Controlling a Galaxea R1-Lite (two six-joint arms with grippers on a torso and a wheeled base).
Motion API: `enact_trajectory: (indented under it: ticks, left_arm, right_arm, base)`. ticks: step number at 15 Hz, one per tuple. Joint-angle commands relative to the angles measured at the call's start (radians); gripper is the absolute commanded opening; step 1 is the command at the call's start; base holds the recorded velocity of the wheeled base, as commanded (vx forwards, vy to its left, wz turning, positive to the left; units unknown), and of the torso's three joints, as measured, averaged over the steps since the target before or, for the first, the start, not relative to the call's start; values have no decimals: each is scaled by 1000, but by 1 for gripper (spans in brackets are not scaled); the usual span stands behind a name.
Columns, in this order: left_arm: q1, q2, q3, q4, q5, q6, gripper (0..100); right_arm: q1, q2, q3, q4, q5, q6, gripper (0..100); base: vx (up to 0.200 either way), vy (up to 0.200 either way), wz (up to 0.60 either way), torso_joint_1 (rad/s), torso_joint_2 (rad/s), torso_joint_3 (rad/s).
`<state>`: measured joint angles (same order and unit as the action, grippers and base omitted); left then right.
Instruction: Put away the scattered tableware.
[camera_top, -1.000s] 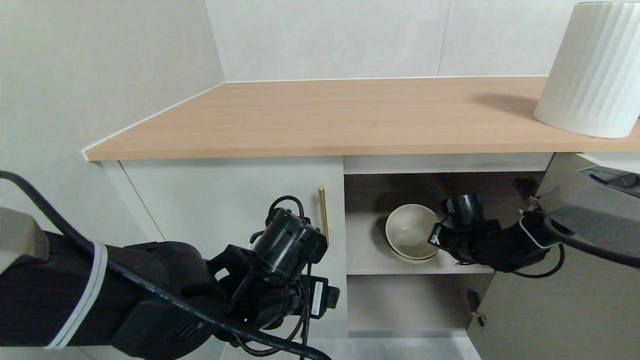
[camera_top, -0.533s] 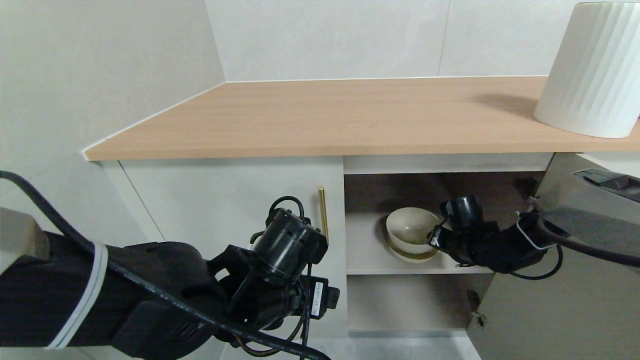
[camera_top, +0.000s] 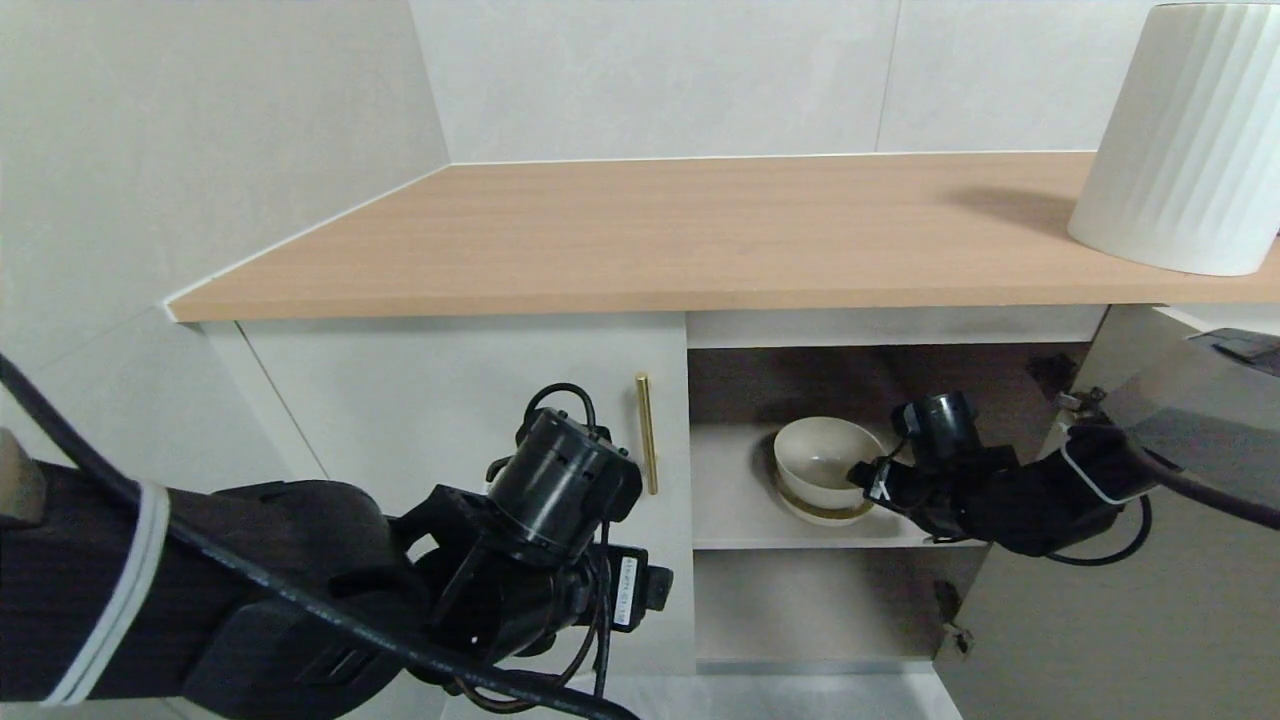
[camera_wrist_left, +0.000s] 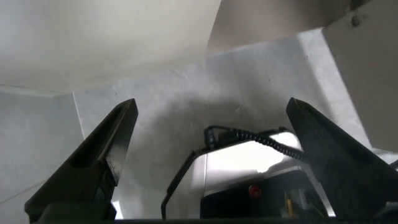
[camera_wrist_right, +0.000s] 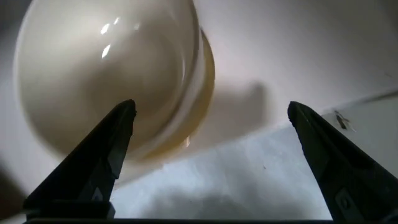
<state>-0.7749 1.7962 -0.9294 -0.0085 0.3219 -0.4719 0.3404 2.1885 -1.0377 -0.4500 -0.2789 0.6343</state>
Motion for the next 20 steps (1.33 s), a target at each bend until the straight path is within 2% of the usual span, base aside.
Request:
enact_trajectory:
  ticks: [1,4,5,7,8,9,10,11,12,16,18,20]
  left_arm:
    - [49,-156,49,2,20,9,100]
    - [100,-362,115,-4,20,50,100]
    - [124,-406,133,-7,19,52,100]
    - [195,-459,164,-19,17,67,100]
    - [201,-462,169,-22,17,70,100]
    - [243,-480,195,-51,17,107,100]
    - [243,-483,205,-61,16,110,100]
    - [243,-483,205,-61,16,110,100]
    - [238,-469,210,-64,6,111,100]
    - [221,-462,213,-64,-14,111,100]
    - [220,-455,215,-64,-14,111,100]
    - [220,-425,216,-64,-11,108,100]
  right_arm:
    - [63,-293,165,8,57,-93,100]
    - [94,-567,260,119,153,-162,100]
    - [92,-624,292,126,170,-188,100]
    - [95,-730,337,160,162,-231,100]
    - [97,-744,338,172,159,-237,100]
    - [100,-846,321,329,153,-254,100]
    - [100,-891,298,429,162,-254,100]
    - [100,-891,298,429,162,-254,100]
    - [117,-926,288,534,165,-252,100]
    - [178,-926,300,539,156,-248,100]
    - [178,-929,301,539,152,-248,100]
    - [180,-931,303,541,133,-251,100]
  base:
    - [0,0,0,0,0,0]
    - [0,0,0,0,0,0]
    - [0,0,0,0,0,0]
    - [0,0,0,0,0,0]
    - [0,0,0,0,0,0]
    - [0,0,0,0,0,0]
    - [0,0,0,0,0,0]
    - [0,0,0,0,0,0]
    - [0,0,0,0,0,0]
    - [0,0,0,0,0,0]
    - [0,0,0,0,0,0]
    - [-200,0,0,2,2,-5]
